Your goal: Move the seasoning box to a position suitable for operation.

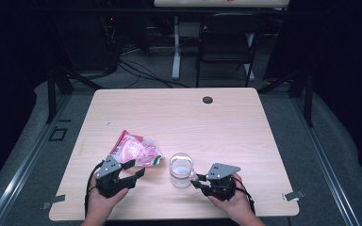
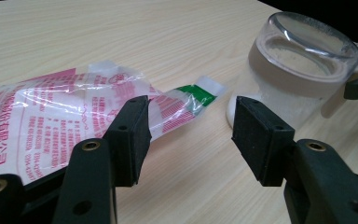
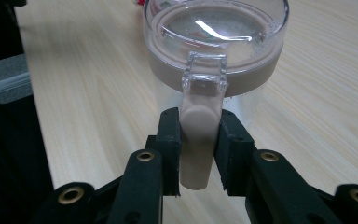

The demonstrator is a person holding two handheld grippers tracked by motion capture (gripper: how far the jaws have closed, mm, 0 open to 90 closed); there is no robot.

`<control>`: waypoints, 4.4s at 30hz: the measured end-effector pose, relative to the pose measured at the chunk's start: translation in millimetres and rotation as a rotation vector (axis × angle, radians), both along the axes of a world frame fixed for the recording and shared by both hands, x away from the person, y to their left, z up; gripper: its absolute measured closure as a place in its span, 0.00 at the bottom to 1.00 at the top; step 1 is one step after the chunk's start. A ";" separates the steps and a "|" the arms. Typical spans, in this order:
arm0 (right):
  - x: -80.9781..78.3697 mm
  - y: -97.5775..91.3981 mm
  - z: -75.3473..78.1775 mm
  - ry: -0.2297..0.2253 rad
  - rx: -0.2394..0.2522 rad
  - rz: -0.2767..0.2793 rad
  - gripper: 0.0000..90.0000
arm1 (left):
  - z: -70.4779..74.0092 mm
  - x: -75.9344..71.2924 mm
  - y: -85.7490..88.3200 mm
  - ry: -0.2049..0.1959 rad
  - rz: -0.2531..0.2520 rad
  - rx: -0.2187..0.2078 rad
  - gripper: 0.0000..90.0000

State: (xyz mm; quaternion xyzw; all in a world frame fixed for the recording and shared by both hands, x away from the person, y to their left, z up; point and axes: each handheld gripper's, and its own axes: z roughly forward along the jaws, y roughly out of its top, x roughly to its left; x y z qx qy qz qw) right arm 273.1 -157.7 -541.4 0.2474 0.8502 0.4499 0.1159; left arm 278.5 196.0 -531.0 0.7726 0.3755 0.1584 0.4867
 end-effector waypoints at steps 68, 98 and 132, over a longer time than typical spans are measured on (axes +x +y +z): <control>18.4 -23.6 32.8 0.004 0.034 -0.307 0.81 | 39.2 37.4 -74.9 0.098 -0.194 0.027 1.00; 22.3 2.2 44.9 -0.008 0.030 -0.354 1.00 | 17.2 31.9 -81.4 0.170 -0.236 0.110 1.00; 17.7 3.5 43.4 -0.018 0.035 -0.313 0.88 | 20.0 32.0 -82.9 0.164 -0.247 0.092 1.00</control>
